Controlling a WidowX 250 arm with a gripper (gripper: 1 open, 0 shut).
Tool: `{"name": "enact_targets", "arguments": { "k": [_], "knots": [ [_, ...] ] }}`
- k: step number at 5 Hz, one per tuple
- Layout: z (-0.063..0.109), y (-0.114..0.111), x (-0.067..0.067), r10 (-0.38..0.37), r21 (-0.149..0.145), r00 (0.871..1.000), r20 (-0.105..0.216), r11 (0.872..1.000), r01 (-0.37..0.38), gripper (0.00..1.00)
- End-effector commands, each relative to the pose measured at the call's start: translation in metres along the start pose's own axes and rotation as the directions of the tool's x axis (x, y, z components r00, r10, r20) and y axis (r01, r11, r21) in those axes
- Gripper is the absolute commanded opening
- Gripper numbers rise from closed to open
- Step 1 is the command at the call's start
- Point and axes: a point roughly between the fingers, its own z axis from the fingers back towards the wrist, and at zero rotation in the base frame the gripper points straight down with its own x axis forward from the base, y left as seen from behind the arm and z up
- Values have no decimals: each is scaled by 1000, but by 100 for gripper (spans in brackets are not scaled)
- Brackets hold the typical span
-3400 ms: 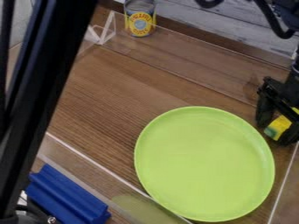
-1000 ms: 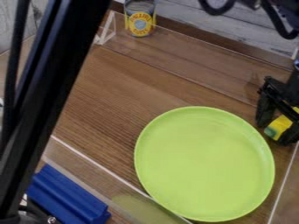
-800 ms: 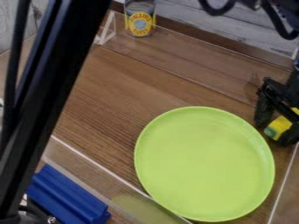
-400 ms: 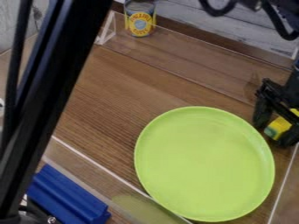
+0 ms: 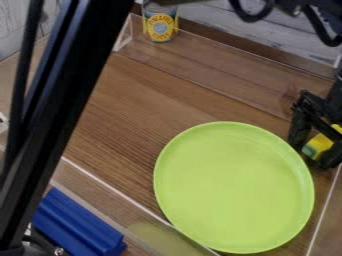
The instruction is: Put the banana in the green plate
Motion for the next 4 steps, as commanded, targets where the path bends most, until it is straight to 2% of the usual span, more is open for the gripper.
{"name": "enact_targets", "arguments": {
  "k": [1, 4],
  "knots": [
    [3, -1, 3, -3, -4, 1000, 8, 1000, 3, 100],
    [5, 6, 8, 2, -9, 1000, -4, 1000, -2, 100]
  ]
}}
